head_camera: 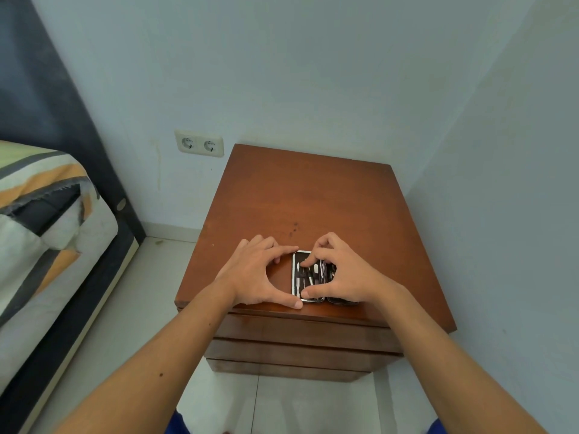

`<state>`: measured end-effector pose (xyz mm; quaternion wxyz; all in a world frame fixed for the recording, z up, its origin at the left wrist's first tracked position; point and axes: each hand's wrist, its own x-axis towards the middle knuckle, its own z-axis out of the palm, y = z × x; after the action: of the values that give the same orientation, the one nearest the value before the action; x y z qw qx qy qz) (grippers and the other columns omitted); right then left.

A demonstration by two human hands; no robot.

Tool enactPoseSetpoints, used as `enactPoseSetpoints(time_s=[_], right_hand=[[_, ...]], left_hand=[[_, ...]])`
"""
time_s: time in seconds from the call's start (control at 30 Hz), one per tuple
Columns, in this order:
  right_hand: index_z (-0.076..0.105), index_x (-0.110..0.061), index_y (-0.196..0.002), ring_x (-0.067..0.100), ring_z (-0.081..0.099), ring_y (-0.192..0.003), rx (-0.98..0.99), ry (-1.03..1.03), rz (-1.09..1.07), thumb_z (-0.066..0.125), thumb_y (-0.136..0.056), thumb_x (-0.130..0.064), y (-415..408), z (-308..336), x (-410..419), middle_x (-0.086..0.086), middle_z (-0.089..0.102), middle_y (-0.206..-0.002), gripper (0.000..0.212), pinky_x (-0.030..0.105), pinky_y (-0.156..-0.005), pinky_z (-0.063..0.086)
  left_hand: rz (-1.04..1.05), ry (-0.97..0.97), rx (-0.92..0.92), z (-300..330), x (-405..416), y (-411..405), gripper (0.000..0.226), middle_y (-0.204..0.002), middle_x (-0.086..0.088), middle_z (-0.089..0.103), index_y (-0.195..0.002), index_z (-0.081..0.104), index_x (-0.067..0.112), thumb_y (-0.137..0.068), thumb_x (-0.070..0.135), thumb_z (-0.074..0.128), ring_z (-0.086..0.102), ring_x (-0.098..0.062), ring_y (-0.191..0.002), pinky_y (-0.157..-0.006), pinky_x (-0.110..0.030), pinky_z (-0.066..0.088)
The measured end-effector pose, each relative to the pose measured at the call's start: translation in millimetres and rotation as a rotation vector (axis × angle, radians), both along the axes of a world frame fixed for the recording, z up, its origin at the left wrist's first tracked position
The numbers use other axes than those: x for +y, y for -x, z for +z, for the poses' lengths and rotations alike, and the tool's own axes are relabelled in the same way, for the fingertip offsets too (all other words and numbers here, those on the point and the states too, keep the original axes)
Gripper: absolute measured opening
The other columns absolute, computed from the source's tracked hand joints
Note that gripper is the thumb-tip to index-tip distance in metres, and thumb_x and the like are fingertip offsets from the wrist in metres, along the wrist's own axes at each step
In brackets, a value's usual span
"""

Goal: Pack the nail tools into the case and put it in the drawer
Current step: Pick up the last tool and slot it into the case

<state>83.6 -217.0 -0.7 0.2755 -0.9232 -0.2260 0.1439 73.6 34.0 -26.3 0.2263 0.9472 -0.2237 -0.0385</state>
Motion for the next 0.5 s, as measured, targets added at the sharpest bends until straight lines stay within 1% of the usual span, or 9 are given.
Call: enactPoseSetpoints(time_s=[0.2, 0.27, 0.37, 0.43, 0.5], right_hand=[[0.069, -0.046, -0.114, 0.007, 0.046, -0.127, -0.019, -0.043, -0.005, 0.085, -0.062, -0.072, 0.2, -7.6, -3.7, -0.021, 0.039, -0.126, 0.06, 0.04, -0.111, 0.044], [0.069, -0.045, -0.117, 0.004, 0.048, -0.123, -0.016, -0.055, -0.008, 0.086, -0.064, -0.07, 0.4, -6.6, -3.9, -0.021, 0.041, -0.126, 0.061, 0.037, -0.109, 0.045], [0.068, -0.043, -0.124, -0.003, 0.051, -0.112, -0.015, -0.097, -0.008, 0.089, -0.07, -0.061, 0.1, -5.3, -9.0, -0.02, 0.046, -0.128, 0.061, 0.026, -0.1, 0.045], [0.067, -0.043, -0.128, -0.002, 0.052, -0.113, -0.006, -0.091, -0.008, 0.09, -0.071, -0.057, -0.3, -5.5, -11.5, -0.021, 0.046, -0.13, 0.062, 0.022, -0.097, 0.044], [0.068, -0.042, -0.129, 0.0, 0.051, -0.119, -0.01, -0.085, -0.005, 0.09, -0.071, -0.057, -0.2, -7.9, -11.4, -0.021, 0.045, -0.13, 0.064, 0.021, -0.1, 0.043]], left_hand=[[-0.001, 0.001, 0.005, -0.7, 0.2, -0.2, 0.117, -0.103, 0.023, 0.046, -0.153, 0.045, 0.047, -0.052, 0.103, 0.064, 0.04, -0.006, -0.097, -0.085, -0.03, 0.031], [0.001, -0.002, 0.011, -0.5, 0.2, -0.2, 0.117, -0.103, 0.023, 0.046, -0.153, 0.045, 0.047, -0.052, 0.103, 0.063, 0.04, -0.005, -0.097, -0.086, -0.03, 0.031], [0.0, -0.004, 0.008, -0.8, 0.3, -0.2, 0.118, -0.102, 0.025, 0.045, -0.153, 0.045, 0.047, -0.051, 0.104, 0.062, 0.039, -0.003, -0.096, -0.086, -0.029, 0.031], [-0.001, -0.005, 0.006, -0.7, 0.6, -0.3, 0.119, -0.101, 0.024, 0.044, -0.153, 0.045, 0.047, -0.05, 0.104, 0.062, 0.039, -0.004, -0.096, -0.087, -0.03, 0.032], [-0.001, -0.003, 0.007, -0.5, 0.3, -0.5, 0.118, -0.102, 0.024, 0.045, -0.153, 0.045, 0.047, -0.051, 0.104, 0.063, 0.039, -0.004, -0.096, -0.088, -0.03, 0.032]])
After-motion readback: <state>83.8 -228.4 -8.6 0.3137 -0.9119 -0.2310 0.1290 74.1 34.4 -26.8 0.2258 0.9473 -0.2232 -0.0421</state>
